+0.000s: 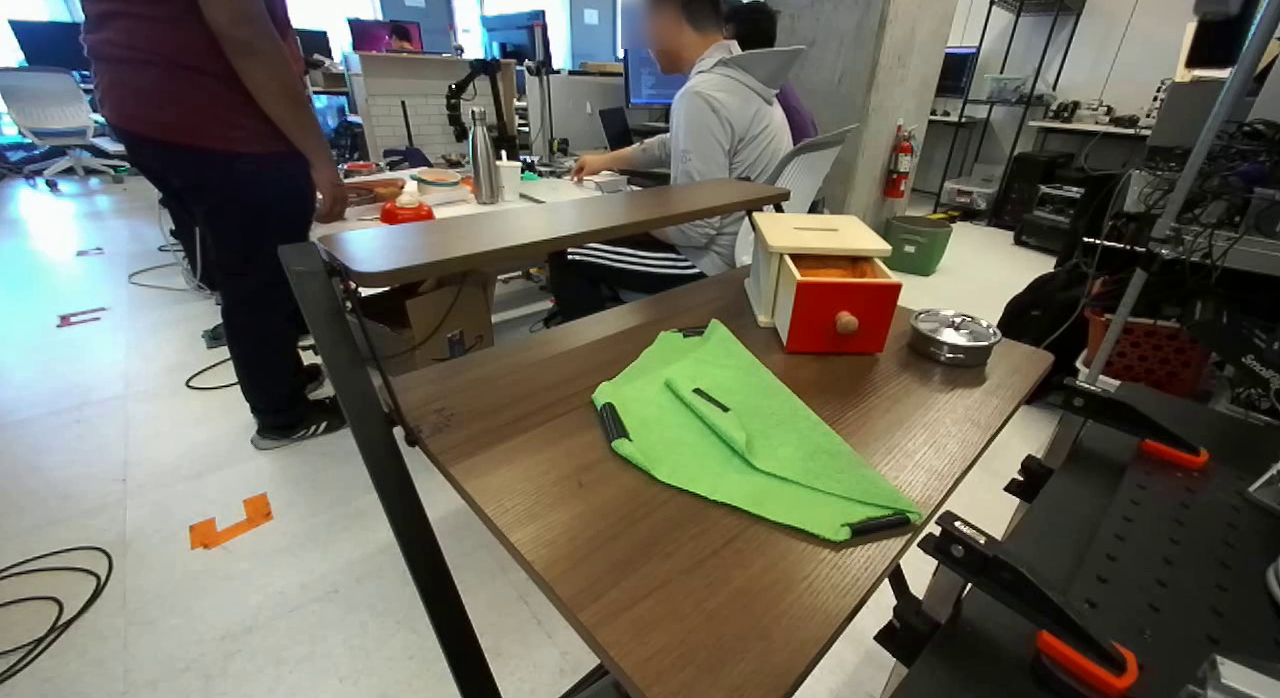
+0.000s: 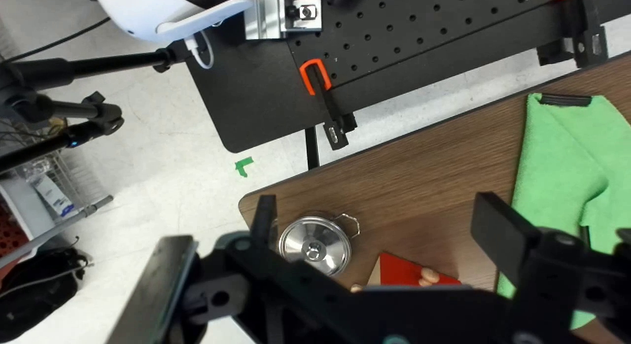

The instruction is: Close the red drawer.

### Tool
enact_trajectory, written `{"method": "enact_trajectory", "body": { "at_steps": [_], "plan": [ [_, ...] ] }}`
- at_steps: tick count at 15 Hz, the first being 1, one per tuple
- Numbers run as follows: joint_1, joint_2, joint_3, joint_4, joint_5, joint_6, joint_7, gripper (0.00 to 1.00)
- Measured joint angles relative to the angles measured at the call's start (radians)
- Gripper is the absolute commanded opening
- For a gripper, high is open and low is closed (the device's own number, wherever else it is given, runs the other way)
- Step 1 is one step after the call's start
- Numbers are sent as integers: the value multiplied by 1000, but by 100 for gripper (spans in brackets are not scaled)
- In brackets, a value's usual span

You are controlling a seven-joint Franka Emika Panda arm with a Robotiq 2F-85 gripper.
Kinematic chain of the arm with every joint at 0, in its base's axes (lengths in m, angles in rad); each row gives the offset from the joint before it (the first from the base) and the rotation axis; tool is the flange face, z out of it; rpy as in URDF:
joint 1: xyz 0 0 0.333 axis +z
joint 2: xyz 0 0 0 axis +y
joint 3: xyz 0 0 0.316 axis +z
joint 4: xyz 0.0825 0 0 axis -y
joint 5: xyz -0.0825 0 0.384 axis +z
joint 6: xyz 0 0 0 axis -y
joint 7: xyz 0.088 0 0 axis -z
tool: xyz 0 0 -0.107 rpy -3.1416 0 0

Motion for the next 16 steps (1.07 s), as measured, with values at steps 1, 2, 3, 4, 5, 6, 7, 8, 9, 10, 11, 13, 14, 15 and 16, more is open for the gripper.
{"method": "enact_trajectory", "body": {
  "at_steps": [1,2,3,4,5,6,7,8,9,10,11,13,14,15,16],
  "plan": [
    [0,35,0,0,10,30,28,100],
    [0,73,1,-1,21,67,54,100],
    [0,112,2,-1,28,112,80,100],
    [0,152,3,-1,34,167,104,100],
    [0,193,4,-2,36,225,126,100],
    [1,232,7,-3,36,288,144,100],
    [2,272,10,-3,36,351,155,100],
    [6,313,10,-3,38,408,162,100],
    [11,353,10,0,41,458,164,100],
    [17,392,10,6,46,503,164,100],
    [24,432,10,15,53,544,164,100],
    [34,511,7,45,56,615,170,100],
    [41,548,3,63,57,641,174,100],
    [47,583,-3,83,59,663,178,100],
    [55,617,-10,106,63,679,180,100]
  ]
}}
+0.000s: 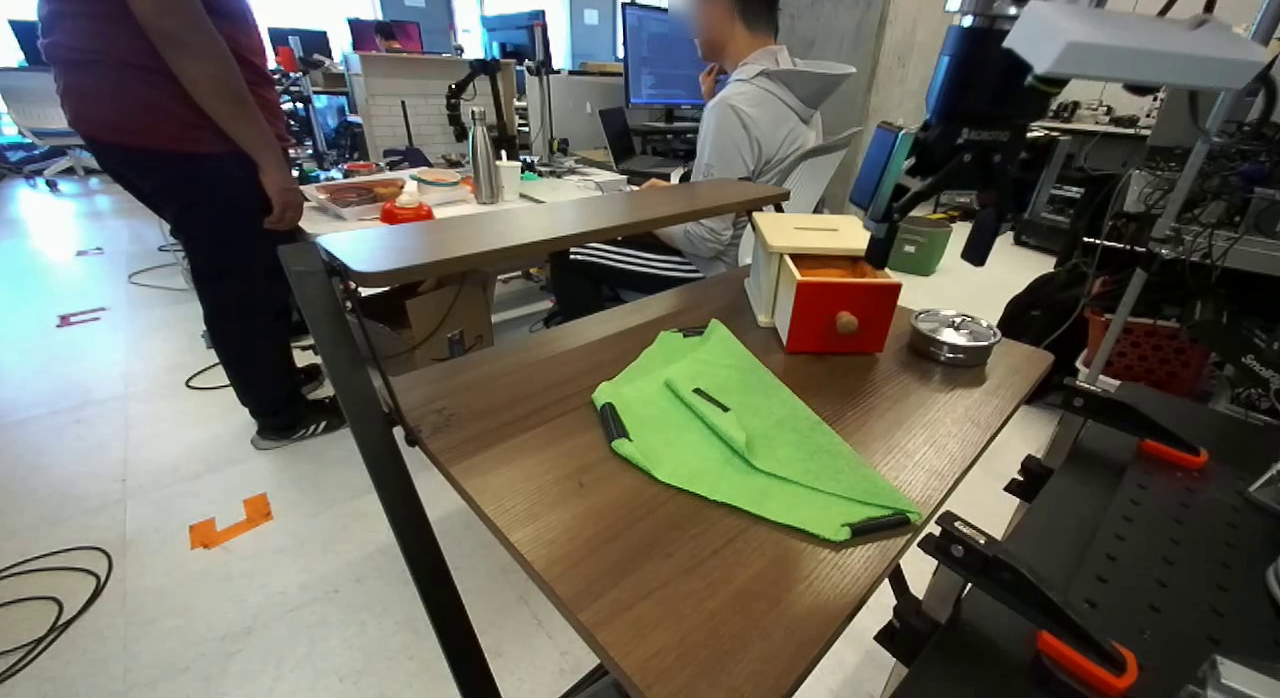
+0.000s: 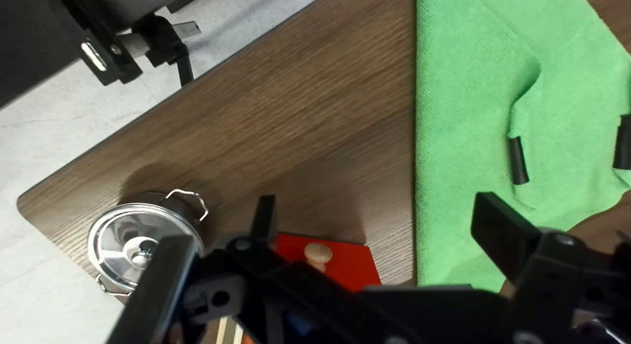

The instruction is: Close the red drawer.

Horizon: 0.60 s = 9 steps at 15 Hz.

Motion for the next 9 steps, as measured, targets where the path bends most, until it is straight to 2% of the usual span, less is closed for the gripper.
{"method": "enact_trajectory", "body": {
  "at_steps": [9],
  "plan": [
    [92,252,-102,219,79,19,1,100]
  ]
}}
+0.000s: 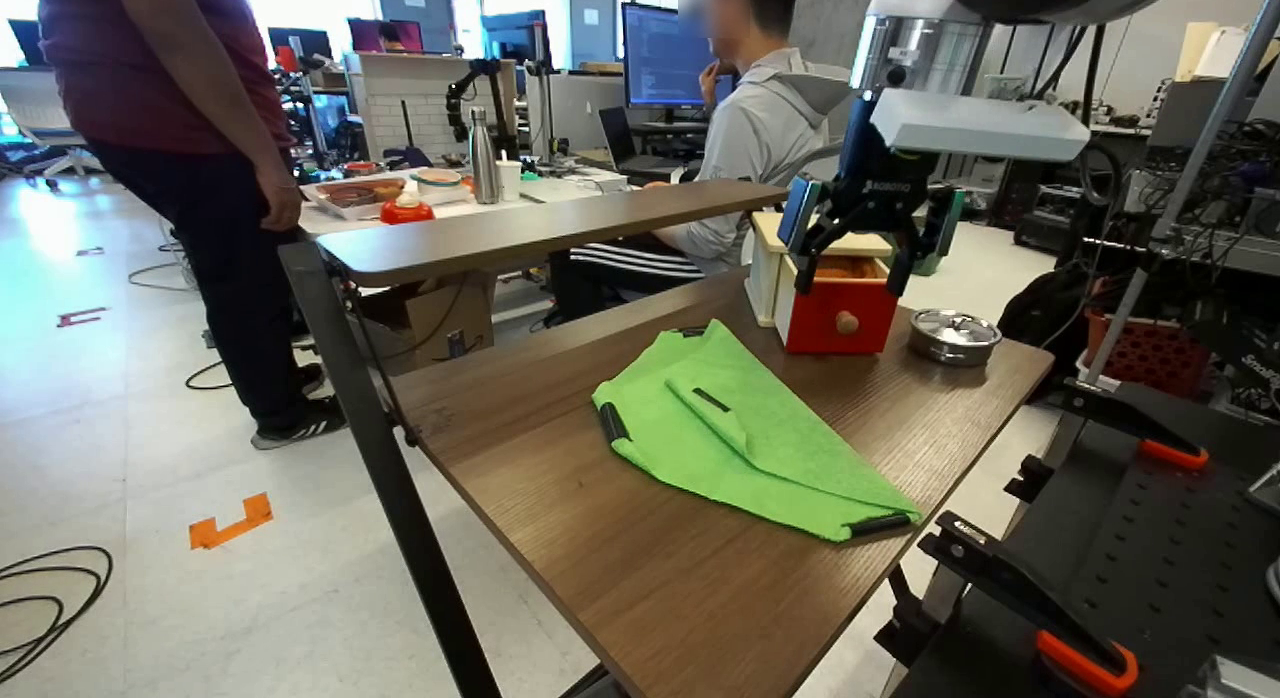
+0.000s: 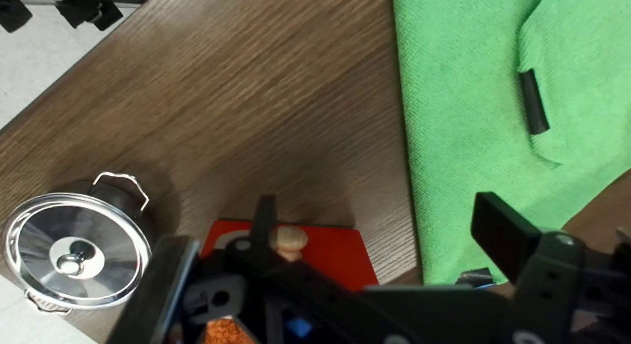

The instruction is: Close the red drawer.

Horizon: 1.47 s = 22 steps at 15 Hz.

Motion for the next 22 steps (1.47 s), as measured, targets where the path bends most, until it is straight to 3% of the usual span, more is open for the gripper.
{"method": "enact_trajectory", "body": {
  "at_steps": [9,22],
  "plan": [
    [11,139,-57,130,91,-3,0,100],
    [15,164,-118,186,109,-78,2,100]
  ]
}}
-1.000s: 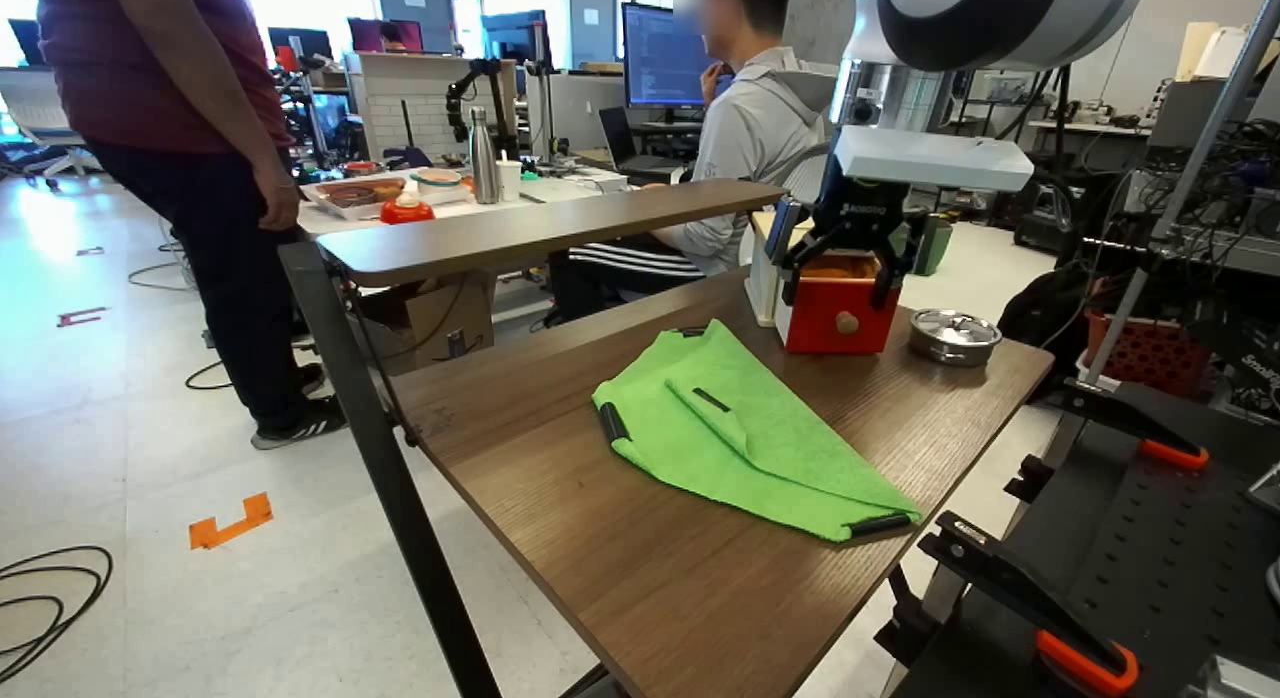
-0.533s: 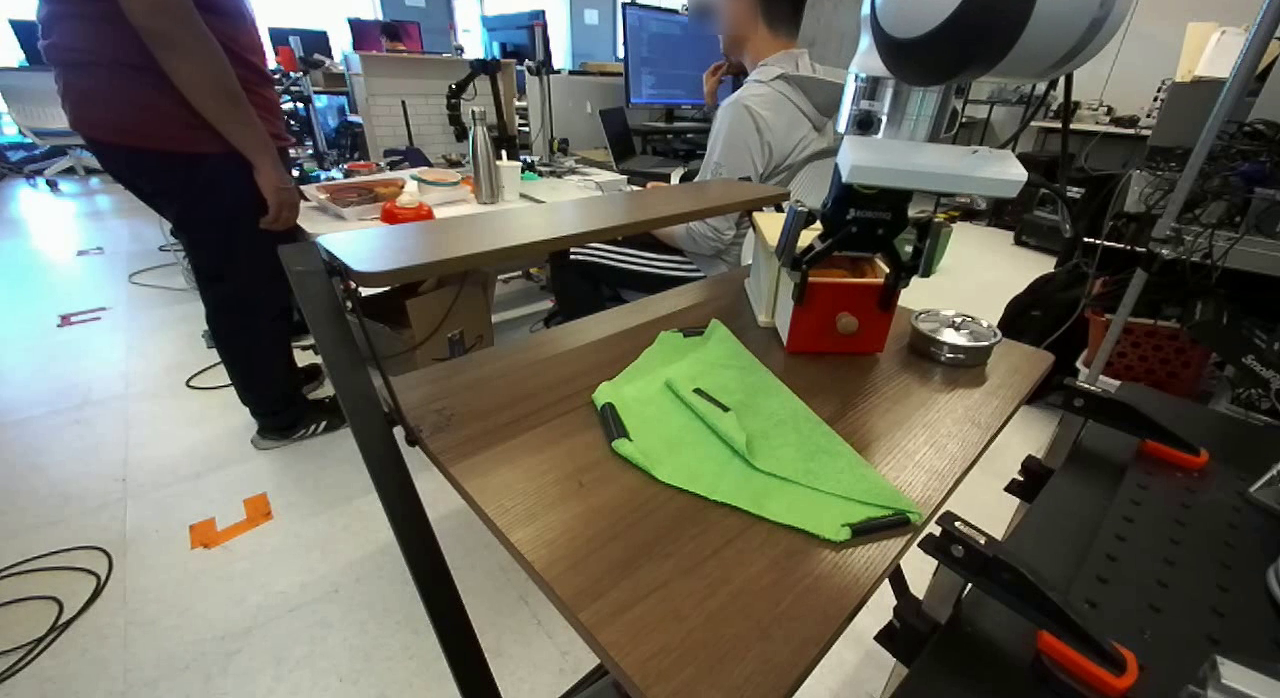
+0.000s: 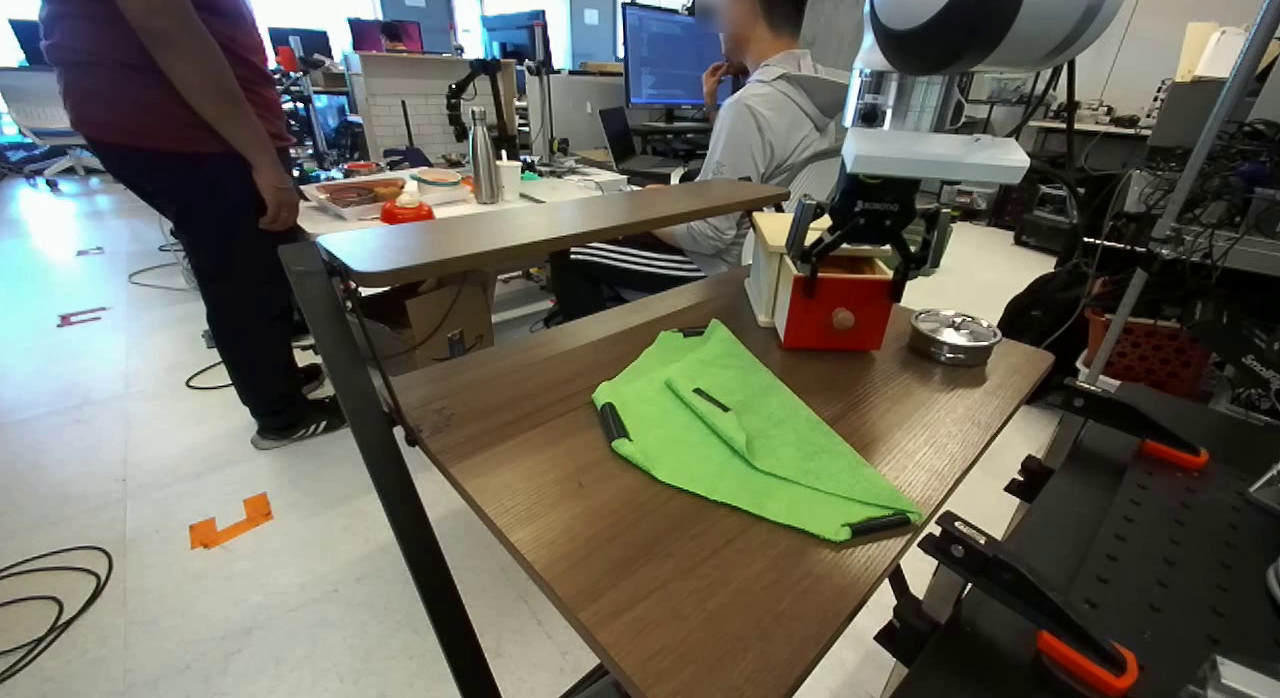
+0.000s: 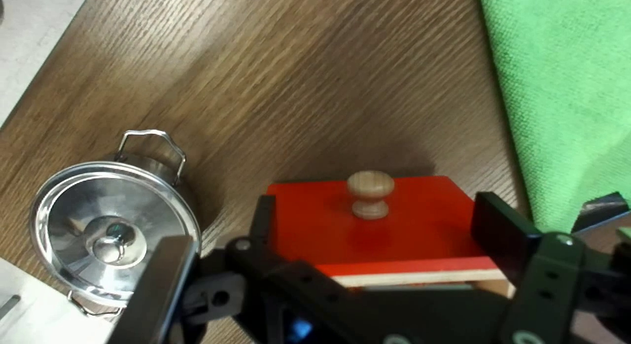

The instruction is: Close the red drawer.

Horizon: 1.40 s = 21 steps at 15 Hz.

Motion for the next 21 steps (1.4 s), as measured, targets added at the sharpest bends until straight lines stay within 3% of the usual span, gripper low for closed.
{"method": "enact_trajectory", "body": {
  "at_steps": [21],
  "plan": [
    [11,127,-64,226,0,-93,46,100]
  ]
}}
